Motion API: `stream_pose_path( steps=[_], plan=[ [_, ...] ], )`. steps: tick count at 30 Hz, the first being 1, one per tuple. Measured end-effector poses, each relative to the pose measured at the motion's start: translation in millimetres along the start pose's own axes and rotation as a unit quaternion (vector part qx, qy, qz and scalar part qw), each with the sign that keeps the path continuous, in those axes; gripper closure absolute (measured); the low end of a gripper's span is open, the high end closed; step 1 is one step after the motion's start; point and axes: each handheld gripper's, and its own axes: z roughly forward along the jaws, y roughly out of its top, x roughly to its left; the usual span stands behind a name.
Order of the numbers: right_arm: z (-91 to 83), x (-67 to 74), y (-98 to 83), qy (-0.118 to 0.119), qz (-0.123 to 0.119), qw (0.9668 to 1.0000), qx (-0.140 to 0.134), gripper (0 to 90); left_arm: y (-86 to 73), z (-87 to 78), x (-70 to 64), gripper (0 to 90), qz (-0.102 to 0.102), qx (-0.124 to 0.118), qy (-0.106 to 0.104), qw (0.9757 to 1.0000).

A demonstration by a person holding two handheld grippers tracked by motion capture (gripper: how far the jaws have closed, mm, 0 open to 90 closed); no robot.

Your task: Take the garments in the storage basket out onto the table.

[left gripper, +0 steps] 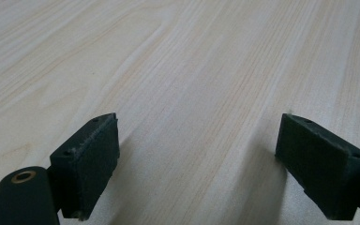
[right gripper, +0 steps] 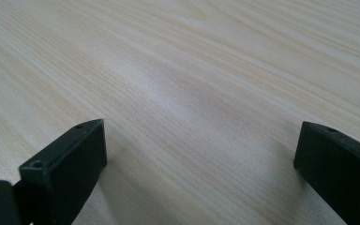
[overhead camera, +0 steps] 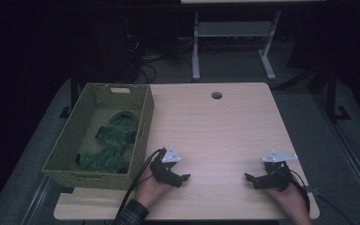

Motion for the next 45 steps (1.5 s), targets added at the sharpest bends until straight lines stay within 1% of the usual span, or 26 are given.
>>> stream_pose_path(
  steps=[12, 20, 21, 24, 26, 32, 34, 35, 37, 39, 41, 45],
  plan=[
    [0.0, -0.1, 0.0, 0.0, 0.0, 1.0, 0.0, 2.4, 0.2, 0.0, 1.0, 13.4, 0.001, -0.001, 0.001, 1.0],
    [0.0, -0.1, 0.0, 0.0, 0.0, 1.0, 0.0, 2.4, -0.2, -2.3, 4.1, 13.7, -0.003, 0.0, -0.002, 1.0],
    [0.0, -0.2, 0.0, 0.0, -0.001, 1.0, 0.0, 2.4, 0.2, -3.7, 3.8, 13.7, -0.004, -0.006, -0.006, 1.0],
    [0.0, -0.1, 0.0, 0.0, 0.0, 1.0, 0.0, 2.4, 1.5, -5.6, 3.5, 13.8, -0.001, -0.006, -0.011, 0.9999],
    [0.0, 0.0, 0.1, 0.0, 0.0, 1.0, 0.0, 2.4, 3.1, -6.2, 3.4, 14.2, -0.004, -0.008, -0.016, 0.9998],
    [0.0, 0.0, 0.0, 0.0, 0.0, 1.0, 0.0, 2.4, 5.7, -8.0, 4.5, 14.3, -0.003, -0.012, -0.02, 0.9997],
    [0.0, 0.0, 0.0, 0.0, 0.0, 1.0, 0.0, 2.4, 7.0, -8.7, 4.0, 14.3, -0.007, -0.016, -0.021, 0.9996],
    [0.0, 0.0, 0.0, 0.0, 0.0, 1.0, 0.0, 2.4, 9.2, -10.4, 4.8, 14.3, -0.002, -0.012, -0.023, 0.9997],
    [0.0, 0.0, 0.0, 0.0, 0.0, 1.0, 0.0, 2.4, 11.3, -12.8, 5.8, 14.3, -0.001, -0.013, -0.021, 0.9997],
    [0.0, 0.0, 0.0, 0.0, 0.0, 1.0, 0.0, 2.4, 12.3, -14.0, 6.6, 14.3, -0.011, -0.022, -0.027, 0.9993],
    [0.0, 0.0, 0.0, 0.0, 0.0, 1.0, 0.0, 2.4, 13.1, -14.9, 7.3, 14.3, -0.007, -0.019, -0.03, 0.9994],
    [-0.1, 0.0, 0.0, -0.001, 0.001, 1.0, 0.0, 2.4, 15.5, -16.1, 5.9, 14.7, -0.007, -0.018, -0.032, 0.9993]
  ],
)
